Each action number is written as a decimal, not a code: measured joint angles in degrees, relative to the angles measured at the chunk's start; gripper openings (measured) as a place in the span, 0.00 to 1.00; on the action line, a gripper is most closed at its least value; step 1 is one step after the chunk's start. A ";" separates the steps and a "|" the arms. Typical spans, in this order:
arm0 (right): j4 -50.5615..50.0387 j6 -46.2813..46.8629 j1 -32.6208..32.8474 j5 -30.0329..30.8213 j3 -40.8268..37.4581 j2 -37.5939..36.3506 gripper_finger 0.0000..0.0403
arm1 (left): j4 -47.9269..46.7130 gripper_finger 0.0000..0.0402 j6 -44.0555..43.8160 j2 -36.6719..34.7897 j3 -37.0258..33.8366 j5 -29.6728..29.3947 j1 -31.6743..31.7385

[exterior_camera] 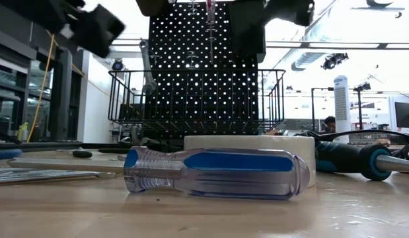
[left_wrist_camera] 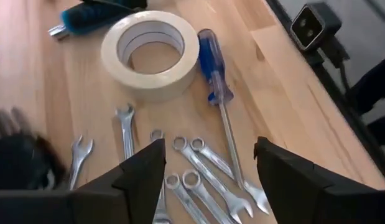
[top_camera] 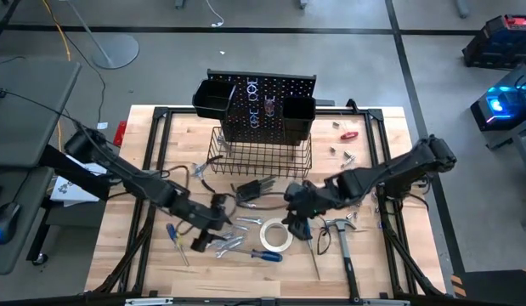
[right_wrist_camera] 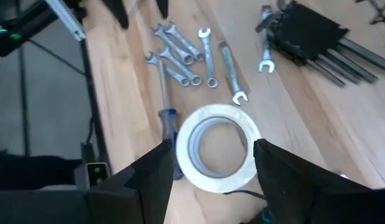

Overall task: Hang tools onto peg board
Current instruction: Hang the blue transparent screwdriver on the pegboard

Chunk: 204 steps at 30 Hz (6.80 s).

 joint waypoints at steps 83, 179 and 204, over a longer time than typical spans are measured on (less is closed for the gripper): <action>-5.94 14.09 19.36 46.98 -0.03 -13.84 0.47 | 23.54 0.18 11.33 -6.09 37.96 -12.85 29.37; -9.83 11.03 15.84 50.96 -0.03 -13.53 0.47 | 106.33 0.18 71.60 25.96 20.59 -57.32 21.94; -11.36 11.22 14.74 52.47 -0.03 -13.53 0.47 | 106.33 0.18 67.52 25.01 17.05 -49.79 24.22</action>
